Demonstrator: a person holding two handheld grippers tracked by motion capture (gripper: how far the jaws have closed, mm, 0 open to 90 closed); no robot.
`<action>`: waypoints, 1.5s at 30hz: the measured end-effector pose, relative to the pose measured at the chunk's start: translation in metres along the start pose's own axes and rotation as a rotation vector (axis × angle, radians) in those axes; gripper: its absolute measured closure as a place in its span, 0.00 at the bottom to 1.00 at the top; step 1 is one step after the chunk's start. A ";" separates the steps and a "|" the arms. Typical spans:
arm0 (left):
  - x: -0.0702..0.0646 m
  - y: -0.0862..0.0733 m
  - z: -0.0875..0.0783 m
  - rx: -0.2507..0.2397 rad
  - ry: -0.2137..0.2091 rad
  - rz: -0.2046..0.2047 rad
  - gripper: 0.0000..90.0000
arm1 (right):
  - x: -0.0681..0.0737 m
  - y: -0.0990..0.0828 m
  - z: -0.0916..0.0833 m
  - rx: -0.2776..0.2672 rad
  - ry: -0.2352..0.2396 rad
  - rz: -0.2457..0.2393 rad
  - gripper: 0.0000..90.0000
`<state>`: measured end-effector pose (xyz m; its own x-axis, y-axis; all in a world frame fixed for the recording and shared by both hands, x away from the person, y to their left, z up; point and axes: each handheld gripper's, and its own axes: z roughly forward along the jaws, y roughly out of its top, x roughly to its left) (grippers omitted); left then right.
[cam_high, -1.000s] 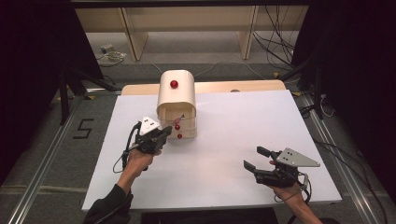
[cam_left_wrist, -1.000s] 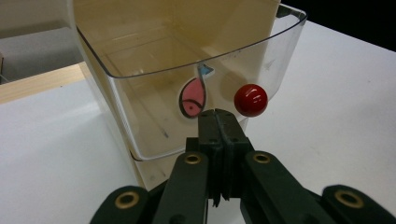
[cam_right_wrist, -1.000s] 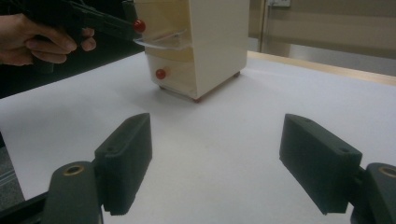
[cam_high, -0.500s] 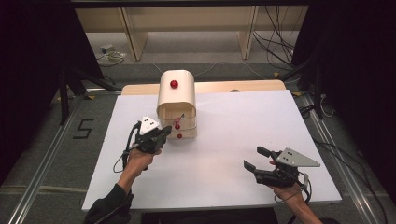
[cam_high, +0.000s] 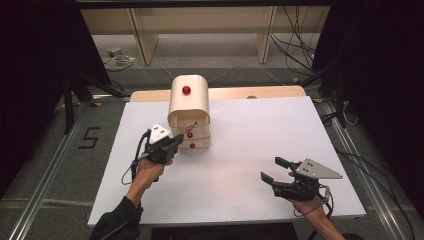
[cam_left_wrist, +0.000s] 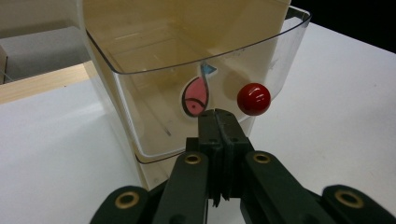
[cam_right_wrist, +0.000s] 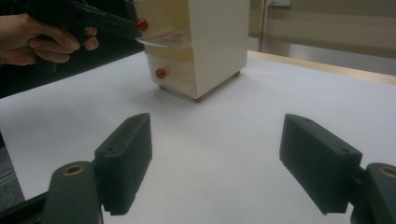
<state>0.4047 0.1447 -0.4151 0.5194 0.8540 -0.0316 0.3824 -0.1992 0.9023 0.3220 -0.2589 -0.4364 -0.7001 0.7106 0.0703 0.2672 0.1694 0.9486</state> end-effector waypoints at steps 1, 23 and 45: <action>0.000 0.000 0.000 0.000 0.002 0.001 0.99 | 0.000 0.000 0.000 0.001 0.000 0.000 0.29; 0.003 -0.001 0.005 -0.002 0.015 -0.013 0.99 | 0.000 0.000 0.001 0.002 0.000 0.000 0.29; 0.005 0.000 0.010 -0.011 0.033 -0.015 0.99 | 0.000 0.000 -0.001 -0.001 -0.003 -0.002 0.29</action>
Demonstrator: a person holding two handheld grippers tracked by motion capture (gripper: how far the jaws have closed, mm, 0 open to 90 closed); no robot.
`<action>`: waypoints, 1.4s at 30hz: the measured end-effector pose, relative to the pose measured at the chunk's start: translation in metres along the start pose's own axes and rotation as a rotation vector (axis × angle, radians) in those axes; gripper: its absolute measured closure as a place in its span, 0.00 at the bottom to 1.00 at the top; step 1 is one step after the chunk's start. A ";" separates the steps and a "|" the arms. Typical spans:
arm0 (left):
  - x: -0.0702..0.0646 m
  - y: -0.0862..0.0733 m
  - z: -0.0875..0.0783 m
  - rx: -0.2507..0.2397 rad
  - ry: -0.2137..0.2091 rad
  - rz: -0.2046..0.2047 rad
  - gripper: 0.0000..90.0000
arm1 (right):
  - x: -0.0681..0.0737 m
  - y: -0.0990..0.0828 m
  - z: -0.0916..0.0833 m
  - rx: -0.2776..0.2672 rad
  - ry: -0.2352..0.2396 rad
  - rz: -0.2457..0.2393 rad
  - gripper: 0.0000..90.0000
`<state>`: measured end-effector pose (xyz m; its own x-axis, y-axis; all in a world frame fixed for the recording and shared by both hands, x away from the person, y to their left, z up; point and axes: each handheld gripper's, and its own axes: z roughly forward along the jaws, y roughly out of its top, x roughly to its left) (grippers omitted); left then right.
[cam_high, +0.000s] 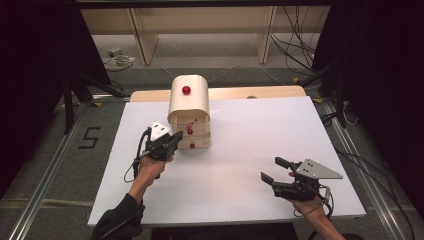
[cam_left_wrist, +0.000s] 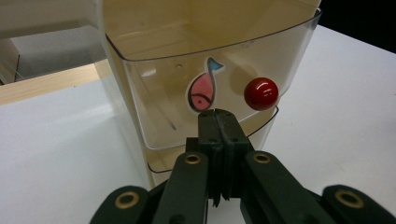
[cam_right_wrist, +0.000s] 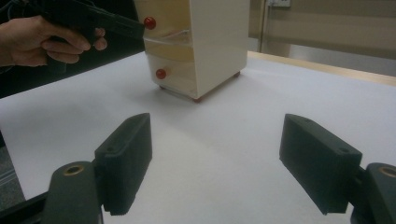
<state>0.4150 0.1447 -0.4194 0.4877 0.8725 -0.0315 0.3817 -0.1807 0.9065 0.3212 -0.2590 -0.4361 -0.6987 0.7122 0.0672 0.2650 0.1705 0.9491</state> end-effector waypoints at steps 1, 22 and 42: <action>0.000 0.000 0.000 0.000 0.000 0.001 0.99 | 0.000 0.000 0.000 0.001 0.000 0.000 0.29; -0.003 -0.001 -0.005 0.011 -0.028 -0.016 0.88 | 0.001 0.000 0.000 0.004 -0.003 0.001 0.29; -0.004 -0.002 -0.016 0.032 -0.081 -0.007 0.57 | 0.000 0.000 -0.002 0.003 -0.007 0.000 0.29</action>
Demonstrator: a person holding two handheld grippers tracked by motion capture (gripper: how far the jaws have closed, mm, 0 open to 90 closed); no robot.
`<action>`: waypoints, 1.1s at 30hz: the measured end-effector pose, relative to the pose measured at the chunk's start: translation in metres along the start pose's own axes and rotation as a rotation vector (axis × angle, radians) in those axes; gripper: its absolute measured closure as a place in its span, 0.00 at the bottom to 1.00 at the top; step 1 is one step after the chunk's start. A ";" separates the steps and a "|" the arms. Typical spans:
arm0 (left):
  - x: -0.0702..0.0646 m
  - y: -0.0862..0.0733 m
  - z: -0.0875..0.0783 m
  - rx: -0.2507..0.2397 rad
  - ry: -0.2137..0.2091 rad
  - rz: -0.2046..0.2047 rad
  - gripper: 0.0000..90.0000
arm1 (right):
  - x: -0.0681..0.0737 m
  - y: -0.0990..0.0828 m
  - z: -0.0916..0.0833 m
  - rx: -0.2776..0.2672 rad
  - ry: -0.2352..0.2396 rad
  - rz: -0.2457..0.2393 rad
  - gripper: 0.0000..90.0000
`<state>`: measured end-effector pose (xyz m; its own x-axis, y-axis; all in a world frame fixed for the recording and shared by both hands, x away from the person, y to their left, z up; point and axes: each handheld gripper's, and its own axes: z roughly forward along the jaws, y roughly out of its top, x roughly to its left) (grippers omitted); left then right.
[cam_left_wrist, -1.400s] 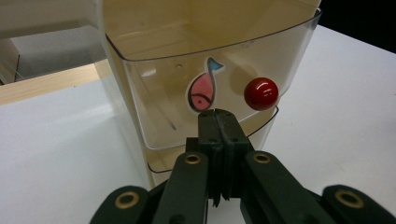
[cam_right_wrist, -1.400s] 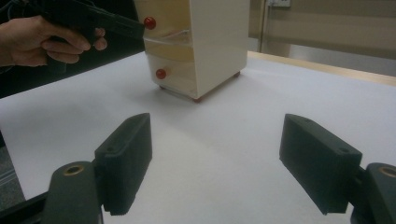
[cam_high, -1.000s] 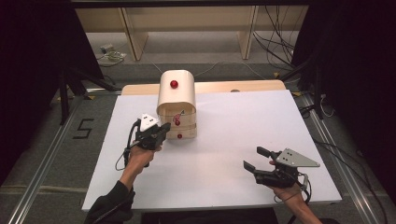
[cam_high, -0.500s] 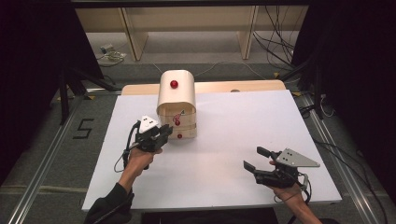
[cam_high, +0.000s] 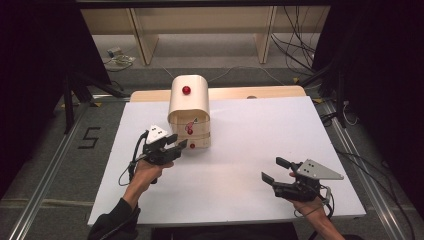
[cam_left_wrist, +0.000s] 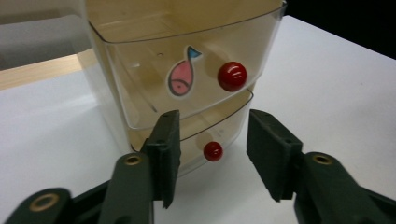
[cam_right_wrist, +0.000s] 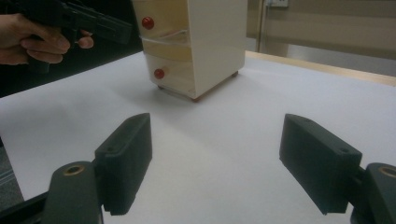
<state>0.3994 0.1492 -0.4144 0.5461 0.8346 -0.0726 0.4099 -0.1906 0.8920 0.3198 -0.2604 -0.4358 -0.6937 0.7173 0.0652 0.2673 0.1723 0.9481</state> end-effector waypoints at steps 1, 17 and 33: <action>-0.001 0.000 -0.001 -0.001 -0.003 0.004 0.56 | 0.000 0.000 0.000 0.001 -0.002 -0.002 0.29; -0.006 -0.002 -0.007 -0.002 -0.060 -0.005 0.37 | 0.000 0.000 0.001 -0.002 0.003 -0.002 0.29; -0.015 0.000 -0.015 -0.044 -0.129 -0.002 0.22 | 0.000 0.000 0.001 0.000 0.008 -0.002 0.29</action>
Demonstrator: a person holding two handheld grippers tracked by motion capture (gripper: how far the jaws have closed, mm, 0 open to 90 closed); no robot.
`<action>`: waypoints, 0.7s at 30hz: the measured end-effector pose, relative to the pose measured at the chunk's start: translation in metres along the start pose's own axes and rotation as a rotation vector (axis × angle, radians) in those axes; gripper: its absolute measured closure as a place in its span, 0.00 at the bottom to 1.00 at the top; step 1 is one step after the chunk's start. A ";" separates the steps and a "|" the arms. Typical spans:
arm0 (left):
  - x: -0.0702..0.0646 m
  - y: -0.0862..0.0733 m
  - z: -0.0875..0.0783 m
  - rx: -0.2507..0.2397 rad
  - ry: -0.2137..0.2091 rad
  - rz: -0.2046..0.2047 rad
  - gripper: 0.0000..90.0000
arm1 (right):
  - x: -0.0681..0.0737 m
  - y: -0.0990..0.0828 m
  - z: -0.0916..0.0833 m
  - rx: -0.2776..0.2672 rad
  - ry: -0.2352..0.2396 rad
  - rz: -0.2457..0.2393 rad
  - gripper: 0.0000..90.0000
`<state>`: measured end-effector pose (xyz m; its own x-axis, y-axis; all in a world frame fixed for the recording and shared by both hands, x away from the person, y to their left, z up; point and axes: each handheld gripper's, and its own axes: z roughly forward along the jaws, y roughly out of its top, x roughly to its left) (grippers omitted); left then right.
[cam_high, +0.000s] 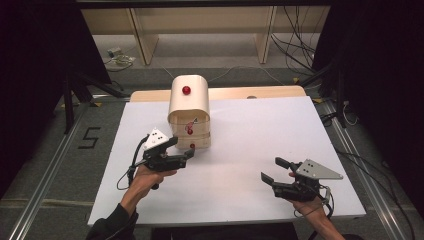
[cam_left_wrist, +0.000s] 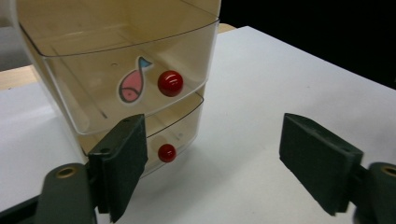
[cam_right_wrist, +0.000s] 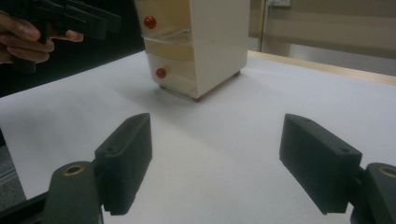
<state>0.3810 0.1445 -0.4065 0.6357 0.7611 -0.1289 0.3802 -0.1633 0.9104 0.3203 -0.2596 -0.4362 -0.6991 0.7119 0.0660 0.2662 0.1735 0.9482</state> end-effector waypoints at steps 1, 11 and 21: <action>0.000 0.000 0.000 -0.002 -0.009 0.001 0.21 | 0.000 0.000 0.000 0.000 0.000 0.001 0.29; -0.005 0.000 -0.002 -0.033 -0.037 0.006 0.17 | 0.001 0.000 0.000 0.004 0.001 -0.002 0.29; -0.010 0.000 -0.005 -0.054 -0.047 0.015 0.17 | 0.001 0.000 0.001 0.002 0.005 -0.004 0.29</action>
<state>0.3716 0.1398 -0.4033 0.6724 0.7282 -0.1327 0.3349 -0.1394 0.9319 0.3201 -0.2586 -0.4365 -0.7033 0.7080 0.0634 0.2645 0.1778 0.9479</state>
